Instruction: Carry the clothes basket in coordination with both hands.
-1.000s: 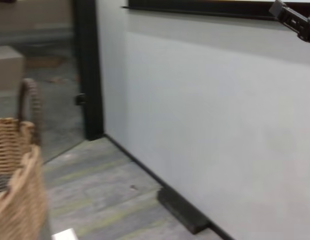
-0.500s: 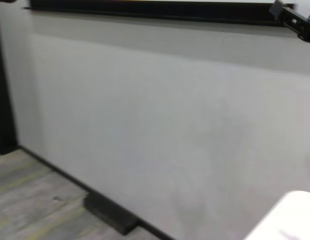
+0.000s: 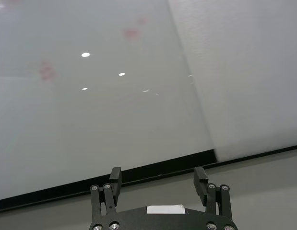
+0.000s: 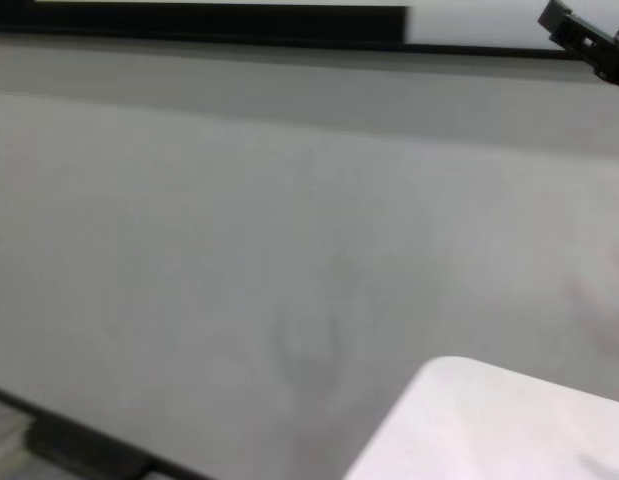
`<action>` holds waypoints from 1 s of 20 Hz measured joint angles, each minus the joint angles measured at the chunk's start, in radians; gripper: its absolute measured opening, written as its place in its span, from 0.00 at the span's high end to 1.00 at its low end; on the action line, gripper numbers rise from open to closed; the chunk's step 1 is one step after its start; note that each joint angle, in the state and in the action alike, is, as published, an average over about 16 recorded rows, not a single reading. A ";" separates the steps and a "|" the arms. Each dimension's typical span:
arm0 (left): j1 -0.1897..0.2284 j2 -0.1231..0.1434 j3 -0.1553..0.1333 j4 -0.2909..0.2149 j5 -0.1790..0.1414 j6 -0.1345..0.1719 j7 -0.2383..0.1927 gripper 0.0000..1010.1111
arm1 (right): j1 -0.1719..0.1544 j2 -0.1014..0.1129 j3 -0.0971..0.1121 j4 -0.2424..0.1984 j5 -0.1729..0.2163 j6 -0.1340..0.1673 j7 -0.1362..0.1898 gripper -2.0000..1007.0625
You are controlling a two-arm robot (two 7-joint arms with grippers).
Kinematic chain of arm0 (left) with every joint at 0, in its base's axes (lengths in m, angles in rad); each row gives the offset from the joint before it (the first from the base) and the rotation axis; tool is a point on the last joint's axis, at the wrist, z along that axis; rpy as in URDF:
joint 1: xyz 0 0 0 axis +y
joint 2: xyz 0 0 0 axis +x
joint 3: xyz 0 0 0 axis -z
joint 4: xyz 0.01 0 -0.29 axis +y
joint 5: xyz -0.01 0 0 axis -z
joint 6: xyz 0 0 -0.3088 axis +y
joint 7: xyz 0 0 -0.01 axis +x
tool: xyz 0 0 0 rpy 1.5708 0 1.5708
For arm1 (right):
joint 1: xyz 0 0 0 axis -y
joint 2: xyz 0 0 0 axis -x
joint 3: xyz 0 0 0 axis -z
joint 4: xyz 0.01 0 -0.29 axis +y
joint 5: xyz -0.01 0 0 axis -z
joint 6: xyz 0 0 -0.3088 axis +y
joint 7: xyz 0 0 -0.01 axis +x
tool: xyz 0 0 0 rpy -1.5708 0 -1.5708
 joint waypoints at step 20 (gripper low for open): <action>0.000 0.000 0.000 0.000 0.000 0.000 0.000 0.01 | 0.000 0.000 0.000 0.000 0.000 0.000 0.000 0.01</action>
